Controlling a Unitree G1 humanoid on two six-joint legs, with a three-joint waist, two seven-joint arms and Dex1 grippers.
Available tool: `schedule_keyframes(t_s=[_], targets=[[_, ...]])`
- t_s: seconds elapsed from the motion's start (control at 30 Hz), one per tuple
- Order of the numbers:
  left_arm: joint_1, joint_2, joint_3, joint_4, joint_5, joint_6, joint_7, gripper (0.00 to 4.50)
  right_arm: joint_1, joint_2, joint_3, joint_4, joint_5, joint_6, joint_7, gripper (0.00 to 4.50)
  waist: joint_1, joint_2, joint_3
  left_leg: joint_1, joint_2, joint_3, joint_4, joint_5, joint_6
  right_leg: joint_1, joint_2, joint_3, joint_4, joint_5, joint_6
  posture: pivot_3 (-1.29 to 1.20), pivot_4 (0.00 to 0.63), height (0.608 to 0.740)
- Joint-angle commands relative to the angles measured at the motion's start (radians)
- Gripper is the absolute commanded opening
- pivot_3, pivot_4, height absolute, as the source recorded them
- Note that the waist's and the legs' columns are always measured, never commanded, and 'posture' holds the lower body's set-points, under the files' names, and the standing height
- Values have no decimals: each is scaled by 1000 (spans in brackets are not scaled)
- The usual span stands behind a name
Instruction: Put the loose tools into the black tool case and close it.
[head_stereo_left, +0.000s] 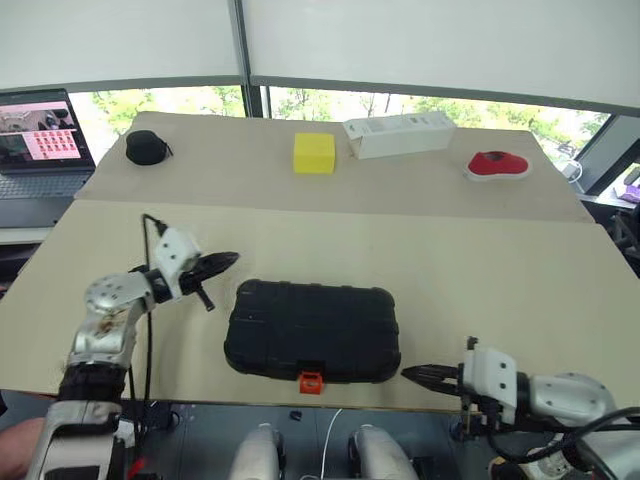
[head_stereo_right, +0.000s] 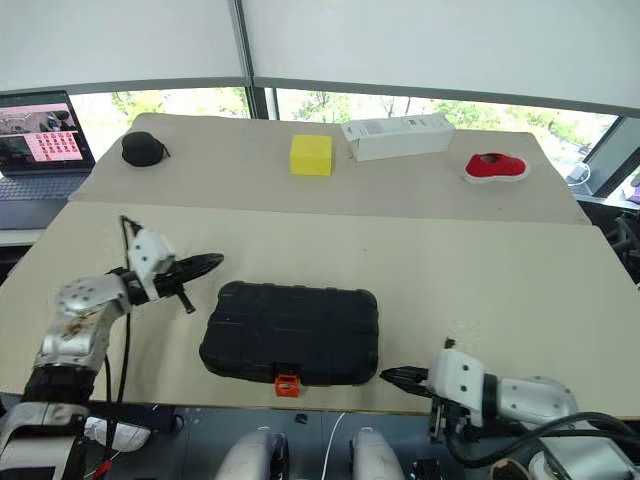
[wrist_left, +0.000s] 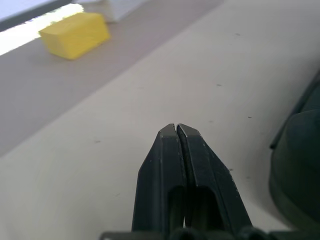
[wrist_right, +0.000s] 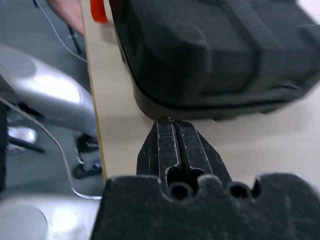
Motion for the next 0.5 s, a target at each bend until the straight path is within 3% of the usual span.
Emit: schedule_keyframes(t_s=[0.03, 0.23, 0.5], targets=[[-68, 13, -64, 61, 39, 34, -79, 27, -82, 47, 74, -51, -26, 105, 19, 0, -1, -2, 1, 0, 0, 0, 0, 0, 0, 0, 0, 0, 0, 0, 0, 0, 150, 740], [-119, 16, -84, 123, 60, 55, -120, 27, -182, 131, 148, -34, -105, 175, 23, 0, -1, -4, 2, -5, 0, 0, 0, 0, 0, -6, 1, 0, 2, 0, -1, 0, 150, 740], [38, 62, -15, -40, -16, 135, -149, 27, -356, 277, 107, 98, -162, 169, -44, 0, -1, -4, 2, -10, 1, 0, 3, 0, 0, -11, 1, 0, 4, 1, -1, 0, 150, 740]])
